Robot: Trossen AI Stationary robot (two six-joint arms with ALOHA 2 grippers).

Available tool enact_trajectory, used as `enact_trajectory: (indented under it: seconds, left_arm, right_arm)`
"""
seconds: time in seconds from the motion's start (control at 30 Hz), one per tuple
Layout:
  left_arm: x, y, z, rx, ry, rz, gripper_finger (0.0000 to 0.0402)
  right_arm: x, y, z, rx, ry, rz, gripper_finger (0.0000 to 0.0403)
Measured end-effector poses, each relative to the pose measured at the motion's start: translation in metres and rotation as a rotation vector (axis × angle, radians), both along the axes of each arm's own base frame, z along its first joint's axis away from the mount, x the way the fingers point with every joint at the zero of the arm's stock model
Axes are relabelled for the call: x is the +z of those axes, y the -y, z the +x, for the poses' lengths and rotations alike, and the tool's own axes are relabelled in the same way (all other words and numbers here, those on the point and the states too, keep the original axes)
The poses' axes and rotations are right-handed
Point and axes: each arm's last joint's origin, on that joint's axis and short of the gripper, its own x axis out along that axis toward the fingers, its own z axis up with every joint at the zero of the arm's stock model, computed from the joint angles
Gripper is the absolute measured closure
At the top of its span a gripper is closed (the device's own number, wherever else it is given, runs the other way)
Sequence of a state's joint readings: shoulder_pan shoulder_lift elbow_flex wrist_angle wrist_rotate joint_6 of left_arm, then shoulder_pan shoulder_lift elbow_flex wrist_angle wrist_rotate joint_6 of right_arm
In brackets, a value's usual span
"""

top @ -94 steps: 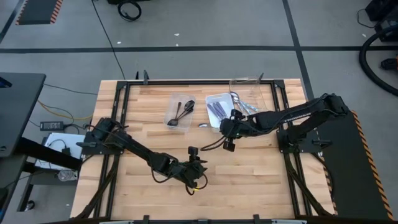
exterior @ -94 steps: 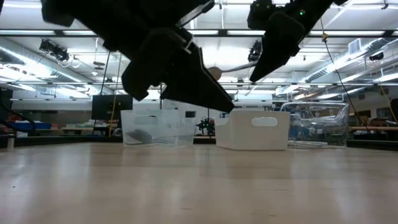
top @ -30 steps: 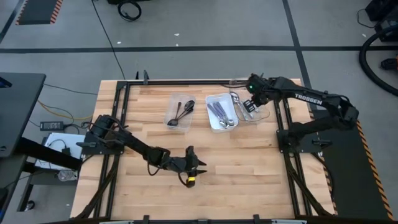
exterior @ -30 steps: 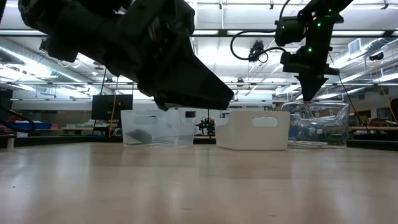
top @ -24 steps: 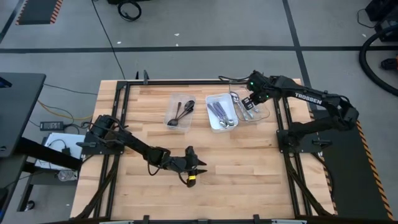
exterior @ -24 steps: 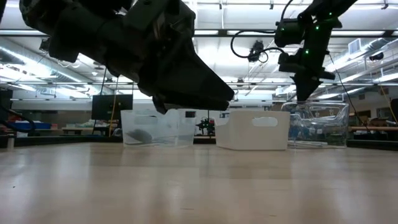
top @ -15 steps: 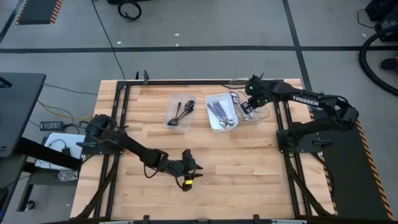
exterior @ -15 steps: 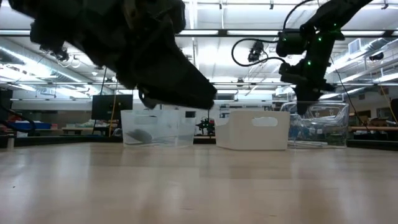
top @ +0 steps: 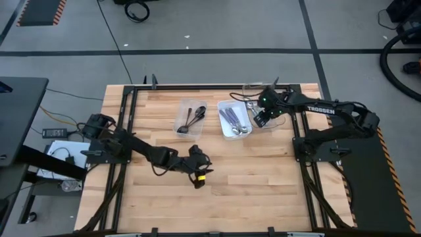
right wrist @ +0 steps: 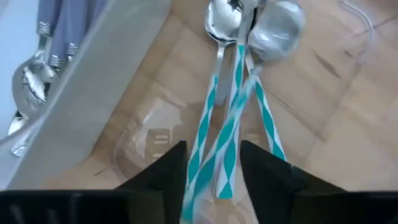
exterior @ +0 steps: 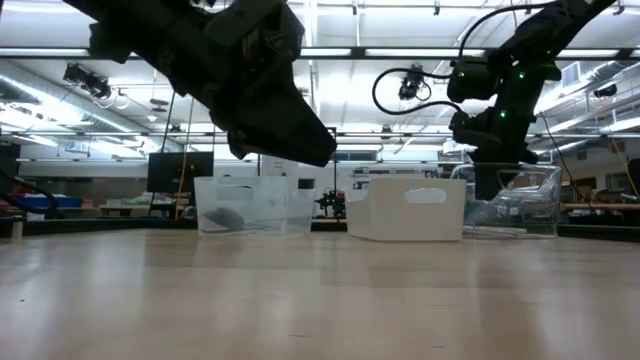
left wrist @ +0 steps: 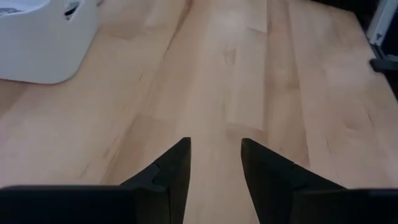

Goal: Sort silverware by color (type)
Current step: Return to Home Position

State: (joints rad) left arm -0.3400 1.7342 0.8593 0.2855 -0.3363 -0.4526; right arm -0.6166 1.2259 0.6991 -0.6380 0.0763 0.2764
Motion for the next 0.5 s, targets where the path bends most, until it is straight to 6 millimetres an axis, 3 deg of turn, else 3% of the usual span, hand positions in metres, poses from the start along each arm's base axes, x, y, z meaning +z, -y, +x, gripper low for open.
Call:
enact_trajectory:
  seconds: [0.23,0.5]
  left_arm:
    - [0.002,-0.014,0.002,-0.008,-0.022,0.001,0.0253]
    - [0.024,-0.041,-0.012,0.047,-0.106,0.038,0.0253]
  right_arm:
    - [0.002,-0.006,0.009,0.028,0.044,-0.02,0.0195]
    - [0.016,-0.024,0.02,0.088,0.124,-0.126,0.0195]
